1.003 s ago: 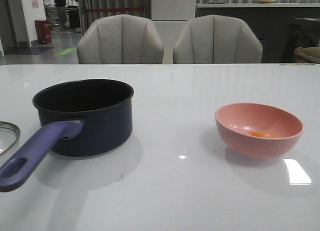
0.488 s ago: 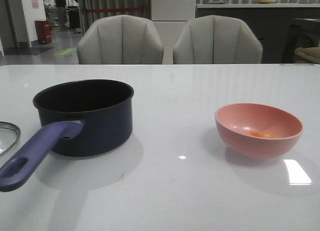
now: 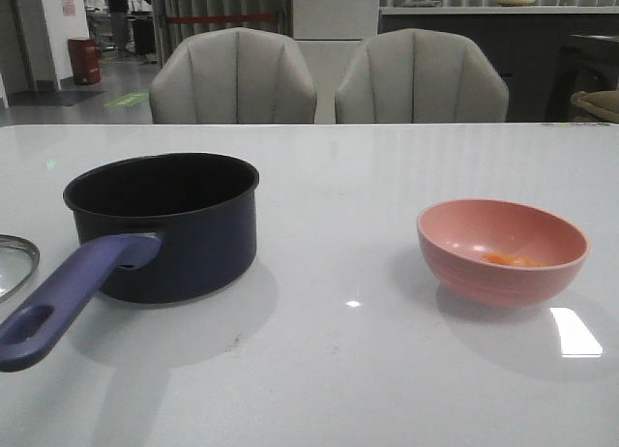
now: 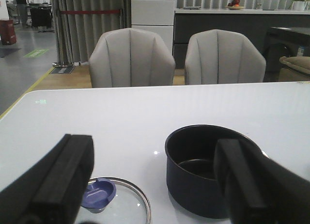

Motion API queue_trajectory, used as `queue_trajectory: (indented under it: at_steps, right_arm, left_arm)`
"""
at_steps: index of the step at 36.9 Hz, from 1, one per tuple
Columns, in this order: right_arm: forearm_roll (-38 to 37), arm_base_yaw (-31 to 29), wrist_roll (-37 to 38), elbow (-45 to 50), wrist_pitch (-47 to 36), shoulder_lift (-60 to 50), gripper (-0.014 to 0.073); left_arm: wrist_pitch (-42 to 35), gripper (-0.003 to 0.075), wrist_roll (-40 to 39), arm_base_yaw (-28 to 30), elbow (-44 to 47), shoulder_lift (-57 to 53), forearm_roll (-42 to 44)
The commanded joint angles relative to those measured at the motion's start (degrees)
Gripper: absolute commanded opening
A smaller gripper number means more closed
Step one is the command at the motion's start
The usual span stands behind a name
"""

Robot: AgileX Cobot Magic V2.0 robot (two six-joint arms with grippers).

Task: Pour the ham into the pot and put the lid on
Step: 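Set the lid down beside the saucepan and release with the left gripper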

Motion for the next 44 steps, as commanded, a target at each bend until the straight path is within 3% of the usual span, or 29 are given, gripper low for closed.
queue_trajectory:
  at_steps: [1,14,29,34,38,44]
  right_arm:
    - [-0.33,-0.23,-0.04,-0.80,-7.65,-0.95,0.0146]
    - [-0.14,-0.16,1.01,-18.33,13.54,15.92,0.0146]
    - [-0.14,-0.16,0.96,-20.63,12.17,29.60,0.0158]
    - [1.34,-0.16,0.96,-24.89,12.97,37.84,0.0321]
    - [6.62,-0.16,0.96,-29.66,15.31,46.60,0.0445]
    - [10.95,-0.16,0.96,-39.42,20.69,62.48,0.0452]
  left_arm:
    - [-5.16,0.0552,-0.02,-0.32,-1.60,0.80,-0.22]
    - [-5.75,0.0552,-0.02,-0.32,-1.60,0.80,-0.22]
    - [-5.93,0.0552,-0.02,-0.32,-1.60,0.80,-0.22]
    - [-5.74,0.0552,-0.02,-0.32,-1.60,0.80,-0.22]
    - [-5.74,0.0552,-0.02,-0.32,-1.60,0.80,-0.22]
    - [-5.60,0.0552,-0.02,-0.32,-1.60,0.80,-0.22]
